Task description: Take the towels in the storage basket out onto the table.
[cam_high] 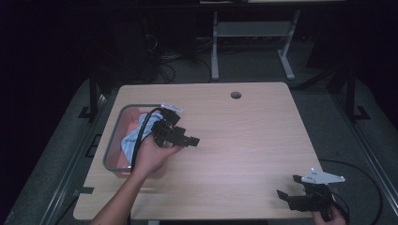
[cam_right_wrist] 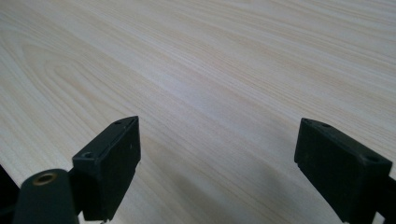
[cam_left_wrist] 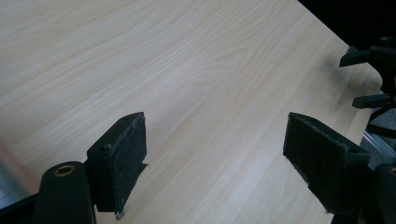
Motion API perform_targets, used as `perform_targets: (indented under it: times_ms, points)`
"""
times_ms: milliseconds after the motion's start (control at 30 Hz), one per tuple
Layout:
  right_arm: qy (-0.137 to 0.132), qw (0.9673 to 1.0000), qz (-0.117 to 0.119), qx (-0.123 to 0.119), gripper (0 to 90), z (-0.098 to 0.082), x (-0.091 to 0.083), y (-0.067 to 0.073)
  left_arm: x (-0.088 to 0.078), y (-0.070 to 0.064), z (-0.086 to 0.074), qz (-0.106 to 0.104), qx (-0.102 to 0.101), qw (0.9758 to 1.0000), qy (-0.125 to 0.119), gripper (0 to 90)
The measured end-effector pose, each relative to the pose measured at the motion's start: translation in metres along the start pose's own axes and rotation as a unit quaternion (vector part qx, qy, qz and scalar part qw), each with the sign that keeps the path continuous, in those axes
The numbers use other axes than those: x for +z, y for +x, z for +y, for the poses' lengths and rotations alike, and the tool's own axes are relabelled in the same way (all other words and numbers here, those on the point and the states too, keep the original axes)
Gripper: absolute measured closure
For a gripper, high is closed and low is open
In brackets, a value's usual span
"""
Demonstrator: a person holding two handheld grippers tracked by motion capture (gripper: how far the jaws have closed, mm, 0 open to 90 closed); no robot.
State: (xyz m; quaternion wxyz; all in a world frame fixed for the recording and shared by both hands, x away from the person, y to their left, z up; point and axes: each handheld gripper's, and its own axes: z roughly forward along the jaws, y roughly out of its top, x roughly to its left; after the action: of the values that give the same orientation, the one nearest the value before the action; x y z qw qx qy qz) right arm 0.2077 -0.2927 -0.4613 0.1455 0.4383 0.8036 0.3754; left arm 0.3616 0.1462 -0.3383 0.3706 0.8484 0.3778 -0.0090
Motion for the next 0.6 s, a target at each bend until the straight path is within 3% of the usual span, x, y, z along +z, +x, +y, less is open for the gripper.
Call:
perform_targets:
  times_ms: [600]
  points:
    - [0.0,1.0,-0.002,0.004,14.0,-0.001,-0.002,-0.002,-0.037,0.041,-0.002,0.028,-0.045,0.9984,-0.021,21.5]
